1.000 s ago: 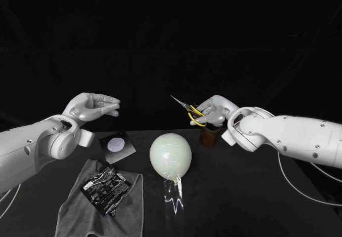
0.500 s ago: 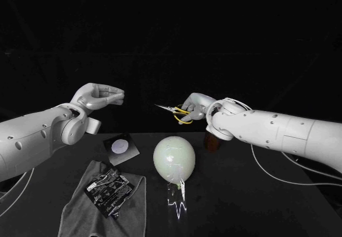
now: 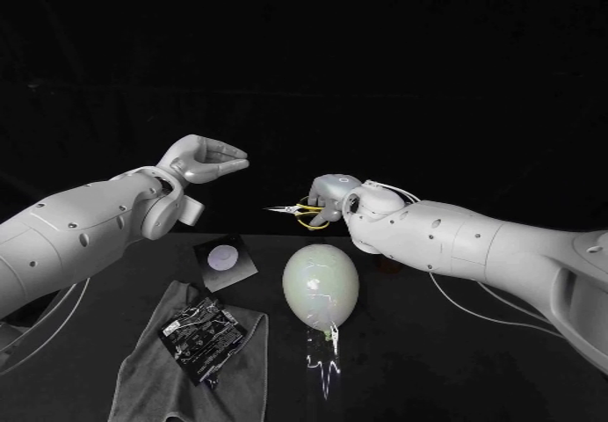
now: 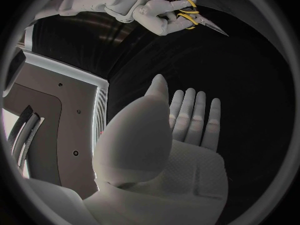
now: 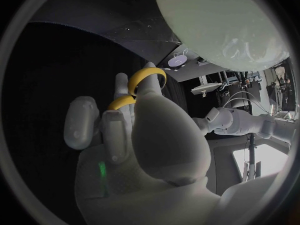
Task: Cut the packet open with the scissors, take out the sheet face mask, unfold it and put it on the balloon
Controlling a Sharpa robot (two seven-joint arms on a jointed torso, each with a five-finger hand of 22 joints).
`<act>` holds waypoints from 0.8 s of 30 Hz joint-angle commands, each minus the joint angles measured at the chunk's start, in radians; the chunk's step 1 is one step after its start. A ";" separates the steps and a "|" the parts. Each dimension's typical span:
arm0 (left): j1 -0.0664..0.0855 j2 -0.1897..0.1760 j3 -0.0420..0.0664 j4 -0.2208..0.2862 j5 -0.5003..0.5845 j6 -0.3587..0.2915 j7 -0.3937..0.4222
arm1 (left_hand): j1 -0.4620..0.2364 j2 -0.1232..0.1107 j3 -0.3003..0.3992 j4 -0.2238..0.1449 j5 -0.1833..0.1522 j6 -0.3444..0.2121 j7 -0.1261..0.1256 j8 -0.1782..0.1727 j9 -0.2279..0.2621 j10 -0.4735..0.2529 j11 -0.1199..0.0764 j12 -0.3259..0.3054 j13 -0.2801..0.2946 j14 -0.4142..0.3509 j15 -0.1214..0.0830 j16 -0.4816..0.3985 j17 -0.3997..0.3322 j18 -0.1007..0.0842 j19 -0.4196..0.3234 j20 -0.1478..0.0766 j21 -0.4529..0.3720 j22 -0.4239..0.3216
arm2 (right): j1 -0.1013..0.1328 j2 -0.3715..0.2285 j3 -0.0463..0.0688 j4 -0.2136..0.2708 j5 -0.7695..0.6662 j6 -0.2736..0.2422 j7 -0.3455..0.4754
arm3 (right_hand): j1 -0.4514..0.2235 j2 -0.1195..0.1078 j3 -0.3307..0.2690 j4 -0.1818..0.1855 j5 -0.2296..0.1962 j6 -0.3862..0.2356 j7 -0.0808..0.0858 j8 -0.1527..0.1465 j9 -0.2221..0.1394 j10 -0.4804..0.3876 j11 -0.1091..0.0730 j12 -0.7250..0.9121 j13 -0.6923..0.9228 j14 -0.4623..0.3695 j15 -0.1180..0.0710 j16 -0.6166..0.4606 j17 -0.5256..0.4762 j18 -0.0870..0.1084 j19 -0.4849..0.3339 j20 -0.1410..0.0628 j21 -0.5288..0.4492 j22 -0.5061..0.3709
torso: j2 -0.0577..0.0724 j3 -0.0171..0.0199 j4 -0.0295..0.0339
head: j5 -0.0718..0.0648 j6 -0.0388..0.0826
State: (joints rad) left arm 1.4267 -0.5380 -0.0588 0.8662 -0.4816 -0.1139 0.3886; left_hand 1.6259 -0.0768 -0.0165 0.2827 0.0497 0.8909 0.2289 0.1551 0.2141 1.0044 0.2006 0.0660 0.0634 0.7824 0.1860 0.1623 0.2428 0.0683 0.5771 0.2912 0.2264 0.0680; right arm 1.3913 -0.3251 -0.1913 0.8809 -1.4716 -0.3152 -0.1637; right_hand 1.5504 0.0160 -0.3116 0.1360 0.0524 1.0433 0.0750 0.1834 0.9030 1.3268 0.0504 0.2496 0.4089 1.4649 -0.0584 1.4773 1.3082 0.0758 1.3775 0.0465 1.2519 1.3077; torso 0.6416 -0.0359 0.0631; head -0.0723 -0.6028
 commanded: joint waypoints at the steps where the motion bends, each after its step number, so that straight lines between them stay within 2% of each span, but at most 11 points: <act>1: 0.005 0.015 0.002 -0.005 -0.106 -0.007 0.009 | -0.003 0.002 -0.005 0.000 -0.002 -0.007 0.014 -0.003 -0.001 -0.008 0.001 -0.003 0.000 -0.007 0.000 -0.003 -0.001 -0.009 -0.005 0.003 -0.007 -0.002 | -0.001 0.012 0.001 -0.010 -0.134 0.017 -0.026 | 0.275 0.274 0.001 -0.003 -0.002 0.006 -0.001 -0.004 0.002 0.074 -0.054 0.002 -0.002 0.057 -0.008 0.006 0.012 -0.001 0.008 -0.002 0.004 0.110 | 0.007 -0.0061 0.0035 | 0.004 0.003; 3: 0.007 0.032 0.002 -0.011 -0.156 -0.002 -0.013 | -0.002 0.000 -0.007 -0.001 -0.002 -0.005 0.019 -0.002 -0.001 -0.008 0.002 -0.001 0.001 0.003 -0.001 0.001 0.001 -0.008 0.010 0.003 -0.003 -0.001 | -0.004 0.025 0.001 -0.015 -0.165 0.009 -0.030 | 0.275 0.273 0.000 -0.003 -0.002 0.006 0.000 -0.005 0.001 0.074 -0.053 0.001 -0.002 0.057 -0.008 0.007 0.013 -0.001 0.008 -0.002 0.003 0.109 | 0.008 -0.0077 0.0048 | 0.008 0.005; 4: 0.008 0.041 0.002 -0.014 -0.190 0.006 -0.038 | 0.000 -0.002 -0.007 -0.001 -0.002 -0.004 0.021 -0.001 -0.001 -0.007 0.003 0.001 0.001 0.013 -0.003 0.005 0.003 -0.006 0.040 0.002 0.007 0.003 | -0.005 0.031 0.001 -0.017 -0.180 0.001 -0.032 | 0.275 0.273 0.000 -0.003 -0.002 0.006 0.000 -0.005 0.001 0.074 -0.053 0.001 -0.002 0.057 -0.008 0.006 0.012 -0.001 0.007 -0.002 0.001 0.109 | 0.009 -0.0079 0.0052 | 0.011 0.006; 6: 0.009 0.061 0.002 -0.025 -0.264 0.016 -0.095 | 0.003 -0.005 -0.009 -0.003 -0.002 -0.005 0.016 -0.001 -0.002 -0.003 0.001 0.003 0.002 0.016 -0.004 0.006 0.003 -0.007 0.017 0.002 -0.004 -0.001 | -0.009 0.041 0.001 -0.020 -0.207 -0.021 -0.037 | 0.275 0.273 0.000 -0.003 -0.002 0.006 0.000 -0.005 0.001 0.074 -0.053 0.001 -0.002 0.057 -0.008 0.007 0.013 0.000 0.004 -0.002 -0.003 0.106 | 0.009 -0.0084 0.0062 | 0.015 0.009; 8: 0.009 0.075 0.002 -0.035 -0.305 0.019 -0.124 | 0.002 -0.008 -0.015 -0.002 -0.002 0.007 0.013 0.006 0.001 0.018 -0.005 0.013 0.005 0.020 -0.007 0.006 0.003 -0.008 0.015 0.002 -0.009 -0.003 | -0.011 0.046 0.001 -0.022 -0.220 -0.032 -0.039 | 0.274 0.272 0.000 -0.002 -0.002 0.006 0.000 -0.005 0.001 0.074 -0.053 0.000 -0.003 0.058 -0.008 0.008 0.016 0.001 0.002 -0.002 -0.006 0.105 | 0.007 -0.0079 0.0053 | 0.020 0.008; 11: 0.009 0.107 0.002 -0.062 -0.368 0.034 -0.181 | 0.005 -0.010 -0.017 -0.003 -0.003 0.009 0.006 0.007 0.001 0.026 -0.009 0.016 0.005 0.026 -0.010 0.008 0.004 -0.007 0.018 0.002 -0.010 -0.003 | -0.014 0.055 0.001 -0.023 -0.248 -0.058 -0.046 | 0.274 0.272 0.000 -0.003 -0.002 0.006 0.000 -0.006 0.001 0.074 -0.053 -0.001 -0.003 0.058 -0.007 0.008 0.017 0.001 0.003 -0.002 -0.005 0.105 | 0.008 -0.0076 0.0034 | 0.031 0.012; 13: 0.008 0.123 0.001 -0.076 -0.390 0.046 -0.207 | 0.000 -0.014 -0.023 0.000 -0.003 0.005 0.006 0.005 -0.001 0.026 -0.010 0.013 0.004 0.030 -0.011 0.009 0.005 -0.007 0.022 0.002 -0.010 -0.003 | -0.016 0.059 0.001 -0.022 -0.260 -0.066 -0.049 | 0.274 0.271 -0.001 -0.003 -0.002 0.006 0.000 -0.006 0.001 0.074 -0.053 -0.001 -0.003 0.058 -0.007 0.009 0.018 0.000 0.005 -0.002 -0.002 0.107 | 0.009 -0.0074 0.0003 | 0.039 0.011; 15: 0.006 0.136 0.001 -0.086 -0.403 0.058 -0.226 | -0.005 -0.015 -0.029 0.002 -0.003 0.004 0.008 0.004 -0.001 0.027 -0.009 0.011 0.003 0.036 -0.012 0.011 0.005 -0.003 0.065 0.000 0.004 0.003 | -0.017 0.060 0.001 -0.018 -0.269 -0.069 -0.051 | 0.274 0.271 -0.001 -0.003 -0.002 0.006 0.000 -0.006 0.001 0.074 -0.053 -0.001 -0.003 0.058 -0.007 0.009 0.018 0.000 0.005 -0.002 -0.002 0.107 | 0.009 -0.0073 0.0007 | 0.041 0.009; 20: -0.003 0.163 0.001 -0.104 -0.421 0.083 -0.260 | -0.012 -0.014 -0.036 0.004 -0.003 0.000 0.015 0.001 -0.003 0.024 -0.005 0.006 0.001 0.040 -0.011 0.012 0.005 -0.002 0.076 0.000 0.006 0.003 | -0.018 0.057 0.001 -0.004 -0.282 -0.077 -0.055 | 0.274 0.271 -0.001 -0.002 -0.002 0.006 0.000 -0.006 0.001 0.075 -0.053 -0.001 -0.003 0.058 -0.007 0.009 0.018 0.000 0.005 -0.002 -0.002 0.107 | 0.009 -0.0069 0.0016 | 0.045 0.007; 24: -0.010 0.176 0.000 -0.113 -0.426 0.106 -0.276 | -0.016 -0.011 -0.039 0.005 -0.003 -0.002 0.018 0.000 -0.004 0.021 -0.003 0.004 0.001 0.041 -0.011 0.011 0.005 -0.001 0.081 0.000 0.007 0.004 | -0.019 0.051 0.001 0.003 -0.284 -0.080 -0.060 | 0.274 0.271 -0.001 -0.002 -0.002 0.006 0.000 -0.006 0.001 0.075 -0.053 -0.001 -0.003 0.058 -0.007 0.009 0.018 0.000 0.005 -0.002 -0.002 0.107 | 0.008 -0.0082 0.0007 | 0.048 0.002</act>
State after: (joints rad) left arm 1.4169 -0.3667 -0.0597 0.7550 -0.8696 -0.0560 0.1574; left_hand 1.6206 -0.0902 -0.0482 0.2870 0.0497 0.8911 0.2287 0.1551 0.2117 1.0261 0.1895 0.0757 0.0658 0.8168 0.1770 0.1672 0.2474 0.0682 0.6508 0.2897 0.2306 0.0704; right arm 1.3721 -0.2717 -0.1906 0.8819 -1.7147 -0.3740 -0.2071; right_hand 1.5504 0.0160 -0.3118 0.1362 0.0524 1.0436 0.0747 0.1835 0.9031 1.3269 0.0506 0.2459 0.4064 1.4650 -0.0582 1.4815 1.3075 0.0754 1.3806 0.0433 1.2517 1.3075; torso 0.6501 -0.0432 0.0643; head -0.0258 -0.5983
